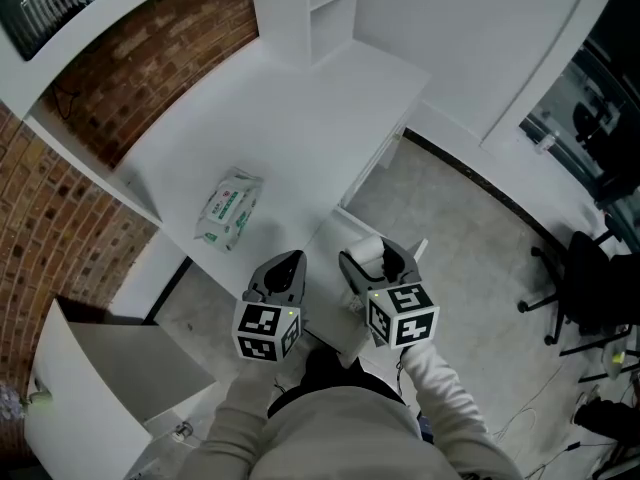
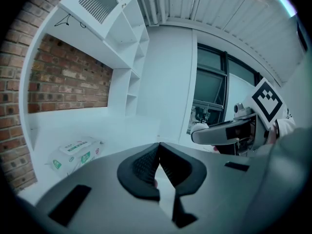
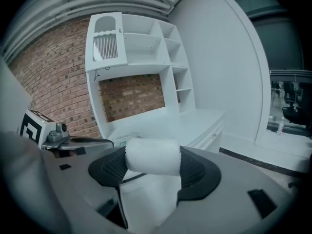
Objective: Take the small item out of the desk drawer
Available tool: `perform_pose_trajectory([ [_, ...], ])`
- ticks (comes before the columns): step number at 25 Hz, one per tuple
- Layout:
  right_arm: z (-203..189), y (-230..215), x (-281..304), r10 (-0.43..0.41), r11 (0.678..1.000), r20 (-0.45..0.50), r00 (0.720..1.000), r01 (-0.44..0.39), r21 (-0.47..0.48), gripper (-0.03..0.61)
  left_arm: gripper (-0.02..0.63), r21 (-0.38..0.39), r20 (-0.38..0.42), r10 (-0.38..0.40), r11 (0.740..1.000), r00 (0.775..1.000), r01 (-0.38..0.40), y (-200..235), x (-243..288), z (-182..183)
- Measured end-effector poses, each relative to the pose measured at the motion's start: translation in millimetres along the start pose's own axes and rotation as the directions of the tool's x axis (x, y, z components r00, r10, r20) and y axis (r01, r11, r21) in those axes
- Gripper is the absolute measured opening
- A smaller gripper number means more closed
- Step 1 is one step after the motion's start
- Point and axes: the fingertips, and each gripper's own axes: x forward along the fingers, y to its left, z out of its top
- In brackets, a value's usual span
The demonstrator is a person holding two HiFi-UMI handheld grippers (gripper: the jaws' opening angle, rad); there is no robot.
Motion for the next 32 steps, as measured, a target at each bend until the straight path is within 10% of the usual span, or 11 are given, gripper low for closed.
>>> perform_pose_trajectory([
  [32,32.4,0.2,-63.9,-0.09,0.992,0.19,0.978,0.104,-0.066,0.321,0.018,0.042,0.059,0.012,0.999,0.998,-0.014,-6.9,-32.9,20.3],
])
